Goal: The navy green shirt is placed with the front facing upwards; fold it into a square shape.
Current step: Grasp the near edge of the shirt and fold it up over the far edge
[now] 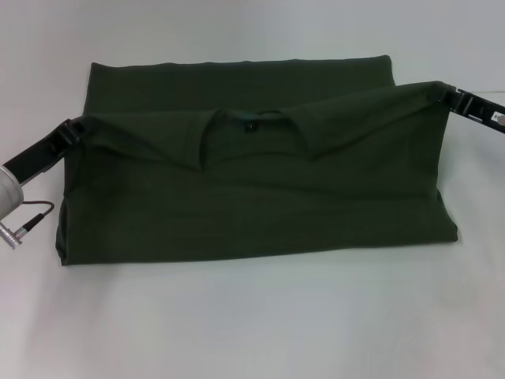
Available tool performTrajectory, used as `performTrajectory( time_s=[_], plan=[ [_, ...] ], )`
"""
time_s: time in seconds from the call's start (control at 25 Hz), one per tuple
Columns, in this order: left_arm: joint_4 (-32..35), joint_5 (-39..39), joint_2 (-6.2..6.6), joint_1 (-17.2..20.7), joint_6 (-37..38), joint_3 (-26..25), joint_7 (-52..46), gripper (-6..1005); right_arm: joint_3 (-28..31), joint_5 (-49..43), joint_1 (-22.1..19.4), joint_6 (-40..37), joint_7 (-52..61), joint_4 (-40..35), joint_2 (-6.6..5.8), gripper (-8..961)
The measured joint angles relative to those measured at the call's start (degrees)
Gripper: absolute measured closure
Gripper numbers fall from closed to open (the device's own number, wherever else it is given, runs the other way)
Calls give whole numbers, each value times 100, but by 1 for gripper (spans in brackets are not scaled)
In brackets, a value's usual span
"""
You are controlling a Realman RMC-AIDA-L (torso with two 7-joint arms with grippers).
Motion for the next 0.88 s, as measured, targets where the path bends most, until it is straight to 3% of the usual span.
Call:
performTrajectory(
  time_s=[0.24, 0.56, 0.88],
  plan=[
    [-13, -36, -80, -95, -176, -1, 250, 961, 0, 20, 39, 159, -108, 50, 56, 912],
    [-201, -148, -83, -246, -419, -1, 409, 962, -184, 54, 68, 421, -147, 161, 88, 902],
    [-232, -206, -80, -256, -495, -1, 426, 689, -192, 99, 17, 380, -141, 186, 88, 621]
  ],
)
